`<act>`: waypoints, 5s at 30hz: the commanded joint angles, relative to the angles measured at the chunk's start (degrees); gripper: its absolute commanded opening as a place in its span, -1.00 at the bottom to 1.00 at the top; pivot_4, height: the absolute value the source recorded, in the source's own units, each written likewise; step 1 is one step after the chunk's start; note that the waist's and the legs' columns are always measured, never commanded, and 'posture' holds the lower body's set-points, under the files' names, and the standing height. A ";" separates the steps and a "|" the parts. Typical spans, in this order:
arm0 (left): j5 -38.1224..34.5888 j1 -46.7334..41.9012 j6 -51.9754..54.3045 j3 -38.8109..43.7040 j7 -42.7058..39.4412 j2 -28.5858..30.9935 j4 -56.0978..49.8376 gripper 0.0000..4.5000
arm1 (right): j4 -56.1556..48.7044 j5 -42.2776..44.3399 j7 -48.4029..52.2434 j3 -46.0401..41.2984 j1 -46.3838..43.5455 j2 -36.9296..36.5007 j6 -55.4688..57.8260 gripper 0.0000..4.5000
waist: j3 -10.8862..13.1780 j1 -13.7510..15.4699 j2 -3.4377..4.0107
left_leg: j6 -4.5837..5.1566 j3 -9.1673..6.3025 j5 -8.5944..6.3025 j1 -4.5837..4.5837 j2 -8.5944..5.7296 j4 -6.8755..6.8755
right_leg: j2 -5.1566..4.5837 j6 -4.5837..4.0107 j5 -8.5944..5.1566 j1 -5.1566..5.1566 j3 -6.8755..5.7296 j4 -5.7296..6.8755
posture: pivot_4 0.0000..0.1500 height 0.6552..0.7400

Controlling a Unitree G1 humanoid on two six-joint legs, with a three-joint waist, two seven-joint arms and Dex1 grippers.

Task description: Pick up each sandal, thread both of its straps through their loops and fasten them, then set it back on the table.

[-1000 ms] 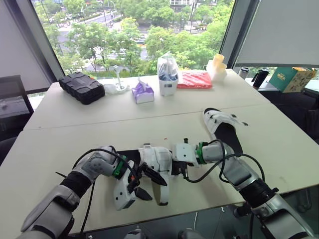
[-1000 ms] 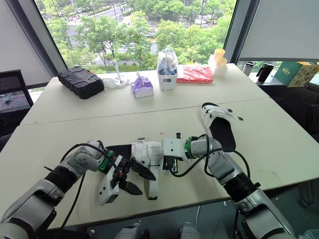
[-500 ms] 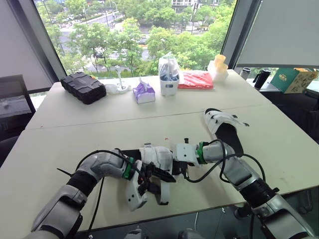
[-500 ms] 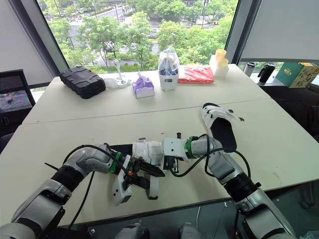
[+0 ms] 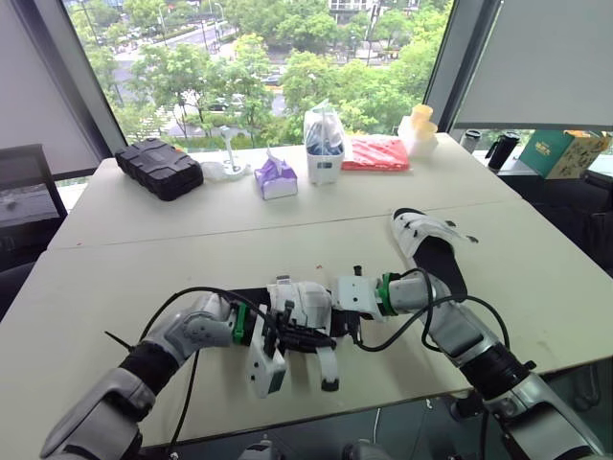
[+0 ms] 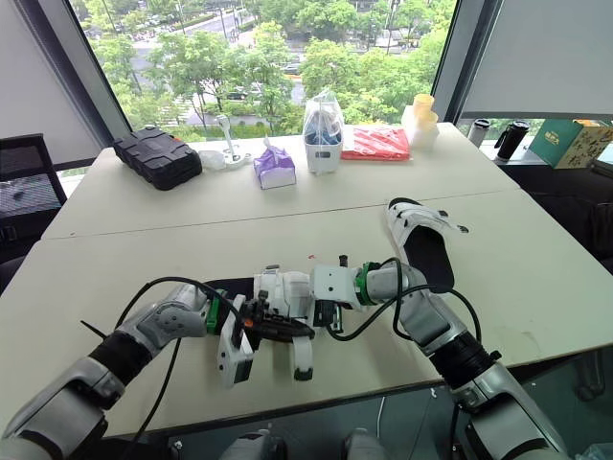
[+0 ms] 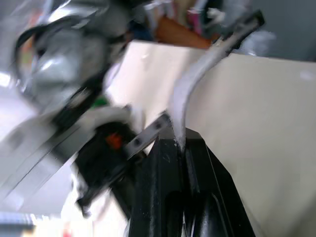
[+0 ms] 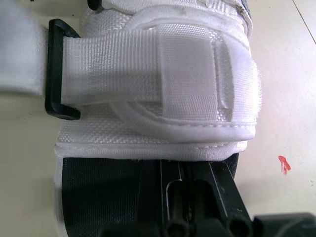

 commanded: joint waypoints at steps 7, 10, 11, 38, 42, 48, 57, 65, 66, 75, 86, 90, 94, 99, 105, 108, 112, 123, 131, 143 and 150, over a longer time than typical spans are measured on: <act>-13.53 4.87 23.68 7.78 -1.83 -0.41 -11.26 -0.99 | 4.70 -3.07 0.99 2.94 1.68 -0.43 1.58 -1.00 | 0.01 -0.03 0.01 | 0.00 -0.01 0.00 0.00 0.00 0.00 | 0.03 -0.01 -0.01 -0.01 -0.01 0.00 | 1.00 1.00; -15.73 5.68 30.01 9.92 -2.39 -0.83 -13.36 -0.99 | 5.12 -3.04 1.04 2.95 1.28 -0.31 1.37 -1.00 | 0.01 -0.03 0.00 | 0.00 -0.01 0.00 0.00 0.00 0.00 | 0.05 -0.02 -0.01 -0.01 -0.01 0.00 | 1.00 1.00; -16.48 5.95 32.16 10.53 -2.59 -0.96 -14.00 -0.99 | 5.20 -3.06 1.04 2.95 1.22 -0.30 1.29 -1.00 | 0.01 -0.04 0.00 | 0.00 -0.01 0.00 0.00 0.00 0.01 | 0.05 -0.02 -0.01 -0.01 -0.01 0.01 | 1.00 1.00; -30.61 0.24 81.88 20.37 -3.73 -10.41 -21.62 -0.99 | 6.84 -3.24 0.45 2.96 0.48 0.60 0.13 -1.00 | 0.01 0.20 -0.03 | -0.02 -0.03 0.00 0.03 0.01 0.10 | 0.03 0.09 -0.10 0.07 0.06 0.00 | 1.00 1.00; -31.13 -0.16 85.01 21.41 -5.13 -11.19 -21.86 -0.99 | 7.00 -3.25 0.28 3.00 0.33 0.83 0.10 -1.00 | 0.01 0.18 -0.03 | -0.02 -0.03 0.00 0.02 0.01 0.10 | 0.03 0.08 -0.09 0.06 0.06 -0.02 | 1.00 1.00; -30.86 -0.05 86.93 21.87 -6.55 -11.73 -22.17 -0.21 | 6.89 -3.32 0.21 2.99 0.46 1.04 0.23 -1.00 | 0.01 0.10 -0.04 | -0.03 -0.03 0.00 0.02 0.01 0.10 | 0.03 0.06 -0.08 0.06 0.06 -0.02 | 1.00 1.00; -26.59 -0.09 83.88 20.31 -6.34 -13.04 -21.47 0.96 | 6.90 -3.41 0.21 2.91 0.52 1.12 0.29 -1.00 | 0.01 0.07 -0.04 | -0.03 -0.03 0.00 0.02 0.01 0.05 | 0.03 -0.11 0.03 0.05 0.06 -0.04 | 1.00 1.00; -21.33 -2.76 79.71 21.68 -2.87 -14.28 -16.00 0.96 | 6.90 -3.43 0.16 2.84 0.53 1.17 0.41 -1.00 | 0.01 0.17 -0.06 | -0.03 -0.03 0.00 0.02 0.01 0.05 | 0.03 0.05 -0.07 0.06 0.06 -0.04 | 1.00 1.00; -21.71 -3.91 80.02 22.85 -2.20 -14.60 -15.03 0.96 | 6.94 -3.44 0.14 2.81 0.53 1.21 0.38 -1.00 | 0.01 0.22 -0.06 | -0.03 -0.04 0.00 0.02 0.01 0.06 | 0.03 0.06 -0.07 0.06 0.06 -0.04 | 1.00 1.00; -29.74 -11.66 93.28 27.19 -7.69 -10.94 -14.41 0.96 | 7.53 -3.69 0.07 2.68 0.29 1.60 0.06 -1.00 | 0.03 -0.32 -0.06 | -0.03 -0.03 0.00 0.01 0.01 -0.01 | 0.07 0.09 -0.01 0.01 -0.01 -0.04 | 1.00 1.00; -25.70 -18.49 94.41 19.44 -23.04 -4.81 -3.60 0.96 | 8.43 -3.89 -0.26 2.70 -0.24 2.27 -0.40 -1.00 | 0.04 -1.28 -0.07 | -0.03 -0.04 0.00 0.01 -0.03 -0.01 | 0.13 0.05 -0.03 0.02 -0.02 -0.03 | 1.00 1.00; -25.12 -19.56 94.77 18.42 -26.35 -5.12 -0.14 0.96 | 8.24 -3.99 -0.40 2.53 -0.03 2.21 -0.33 -1.00 | 0.05 -1.31 -0.07 | -0.03 -0.04 0.00 0.00 -0.02 -0.11 | 0.12 0.01 0.00 -0.05 -0.01 -0.03 | 1.00 1.00; -23.11 -19.82 92.54 17.51 -27.11 -6.12 1.78 0.96 | 7.66 -4.03 -0.54 2.36 0.47 1.90 -0.12 -1.00 | 0.05 -1.29 -0.08 | -0.03 -0.04 0.00 -0.01 -0.02 -0.09 | 0.07 0.01 0.00 -0.04 0.00 -0.03 | 1.00 1.00; -21.98 -19.89 91.85 18.02 -27.00 -7.43 2.31 0.38 | 7.31 -4.09 -0.62 2.29 0.77 1.79 0.01 -1.00 | 0.05 -1.27 -0.08 | -0.03 -0.04 0.00 -0.01 -0.02 -0.09 | 0.06 0.02 0.01 -0.04 0.01 -0.03 | 1.00 1.00; -21.57 -19.91 92.55 18.28 -27.72 -7.70 2.11 -0.97 | 7.63 -4.12 -0.63 2.27 0.46 1.85 -0.07 -1.00 | 0.05 -1.26 -0.08 | -0.03 -0.04 0.00 -0.01 -0.02 -0.09 | 0.06 0.04 0.01 -0.04 0.00 -0.03 | 1.00 1.00; -22.47 -20.07 93.57 18.82 -28.80 -7.72 1.55 -0.97 | 7.51 -4.08 -0.62 2.27 0.51 1.88 0.01 -1.00 | 0.05 -1.26 -0.08 | -0.03 -0.04 0.00 -0.01 -0.02 -0.09 | 0.07 0.04 0.01 -0.04 0.00 -0.03 | 1.00 1.00; -26.89 -22.05 97.39 23.03 -29.27 -8.83 2.63 -0.97 | 7.27 -4.00 -0.52 2.26 0.62 1.85 0.15 -1.00 | 0.05 -1.26 -0.08 | -0.03 -0.04 0.00 -0.01 -0.02 -0.08 | 0.07 0.14 0.07 -0.04 0.00 -0.03 | 1.00 1.00; -28.29 -24.35 95.05 26.08 -29.34 -10.42 7.02 -0.97 | 6.11 -3.91 -0.15 2.25 1.43 1.62 0.61 -1.00 | 0.06 -1.22 -0.08 | -0.03 -0.04 0.00 -0.01 -0.02 -0.06 | 0.10 0.18 0.09 -0.04 -0.01 -0.02 | 1.00 1.00; -21.83 -25.01 83.92 24.50 -26.00 -11.82 17.40 -0.97 | 5.16 -3.93 -0.02 2.03 2.03 1.35 1.18 -1.00 | 0.06 -1.10 -0.09 | -0.03 -0.04 0.00 -0.03 -0.03 -0.04 | 0.09 0.18 0.10 -0.05 -0.01 -0.02 | 1.00 1.00; -11.14 -23.57 68.23 19.33 -25.06 -14.36 25.81 -0.97 | 4.61 -4.06 0.07 1.80 2.38 1.00 1.46 -1.00 | 0.01 -0.90 -0.10 | -0.03 -0.04 0.00 -0.04 -0.05 0.01 | 0.08 0.18 0.10 0.00 -0.01 -0.02 | 1.00 1.00; -3.48 -23.36 61.65 14.44 -24.19 -14.07 28.32 0.14 | 4.38 -4.08 -0.06 1.65 2.51 0.83 1.79 -1.00 | -0.02 -0.83 -0.12 | -0.02 -0.04 -0.01 -0.02 -0.07 0.01 | 0.09 0.25 0.06 0.03 -0.03 -0.02 | 1.00 1.00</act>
